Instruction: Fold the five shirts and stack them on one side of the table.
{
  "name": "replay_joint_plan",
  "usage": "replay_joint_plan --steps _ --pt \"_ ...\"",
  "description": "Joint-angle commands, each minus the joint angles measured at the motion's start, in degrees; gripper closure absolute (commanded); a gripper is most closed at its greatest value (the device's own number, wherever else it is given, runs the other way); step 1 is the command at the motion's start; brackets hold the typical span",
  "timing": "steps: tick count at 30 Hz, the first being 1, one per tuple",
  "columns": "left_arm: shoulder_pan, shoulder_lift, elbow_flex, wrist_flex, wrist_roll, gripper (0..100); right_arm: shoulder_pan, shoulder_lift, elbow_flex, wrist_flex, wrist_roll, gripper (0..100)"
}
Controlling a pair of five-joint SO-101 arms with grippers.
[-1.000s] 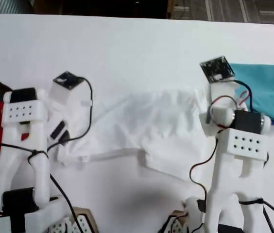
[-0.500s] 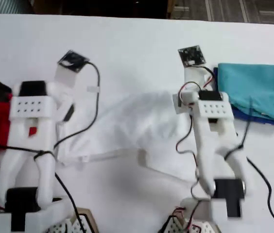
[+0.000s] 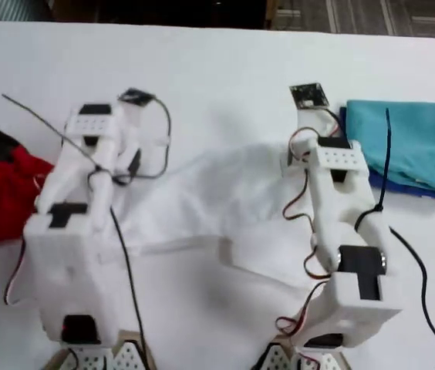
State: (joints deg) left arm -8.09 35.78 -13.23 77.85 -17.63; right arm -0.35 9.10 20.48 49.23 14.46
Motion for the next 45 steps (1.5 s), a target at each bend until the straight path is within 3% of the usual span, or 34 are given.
replay_joint_plan --steps 1,8,12,22,30,34,41,45 --pt "-2.55 8.97 -17.10 6.15 0.09 97 1.01 -0.13 -2.20 -1.10 0.09 97.7" --pt "-3.16 26.90 -49.45 21.10 0.09 97 1.01 5.67 -5.80 -1.45 0.09 97.7" --pt "-3.69 33.58 -62.37 24.35 -0.18 97 1.27 11.47 -10.64 0.04 0.09 97.7" --pt "-9.67 32.26 -63.43 24.44 -1.76 97 4.26 13.93 -25.05 13.93 0.18 97.7" --pt "-8.53 20.66 -63.16 24.70 -1.85 97 -0.66 2.77 -23.38 20.09 3.16 97.7" --pt "-6.51 13.27 -55.78 24.79 -1.85 97 -5.49 -10.33 -10.02 16.13 3.34 97.7" --pt "-2.29 -6.24 -17.71 23.82 -4.75 97 -9.89 -32.84 21.27 4.09 3.43 97.7" --pt "-3.25 -21.36 7.87 12.04 -6.59 97 -8.75 -36.00 29.54 -0.48 3.52 97.7"
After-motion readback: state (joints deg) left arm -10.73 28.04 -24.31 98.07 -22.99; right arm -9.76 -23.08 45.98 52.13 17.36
